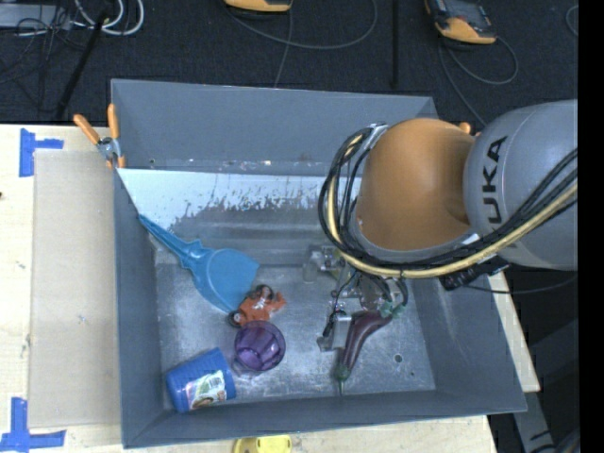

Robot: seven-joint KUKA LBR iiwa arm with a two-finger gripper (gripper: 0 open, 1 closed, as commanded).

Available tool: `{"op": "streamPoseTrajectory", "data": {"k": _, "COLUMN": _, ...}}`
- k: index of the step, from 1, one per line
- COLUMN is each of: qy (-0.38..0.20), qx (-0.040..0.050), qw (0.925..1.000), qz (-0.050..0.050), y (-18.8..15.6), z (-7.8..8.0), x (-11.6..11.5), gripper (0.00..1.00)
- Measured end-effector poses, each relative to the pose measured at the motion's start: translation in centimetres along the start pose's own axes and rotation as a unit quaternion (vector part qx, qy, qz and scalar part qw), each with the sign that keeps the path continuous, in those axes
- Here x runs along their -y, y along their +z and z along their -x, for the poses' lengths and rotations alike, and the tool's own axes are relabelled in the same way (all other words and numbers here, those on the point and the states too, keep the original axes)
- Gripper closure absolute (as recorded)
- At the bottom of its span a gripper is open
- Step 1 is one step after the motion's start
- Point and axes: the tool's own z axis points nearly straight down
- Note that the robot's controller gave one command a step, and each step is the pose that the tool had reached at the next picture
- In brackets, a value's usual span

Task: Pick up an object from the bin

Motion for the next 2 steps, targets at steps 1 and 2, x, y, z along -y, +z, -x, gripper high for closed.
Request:
{"op": "streamPoseTrajectory", "data": {"k": 1, "qy": 0.001, "qx": 0.0038, "qw": 1.0, "qz": 0.0, "y": -0.4, "z": 0.2, "x": 0.0, "gripper": 0.0}}
{"op": "streamPoseTrajectory", "data": {"k": 2, "qy": 0.012, "qx": 0.0077, "qw": 0.9999, "qz": 0.001, "y": 4.6, "z": 1.3, "x": -1.8, "gripper": 0.0}}
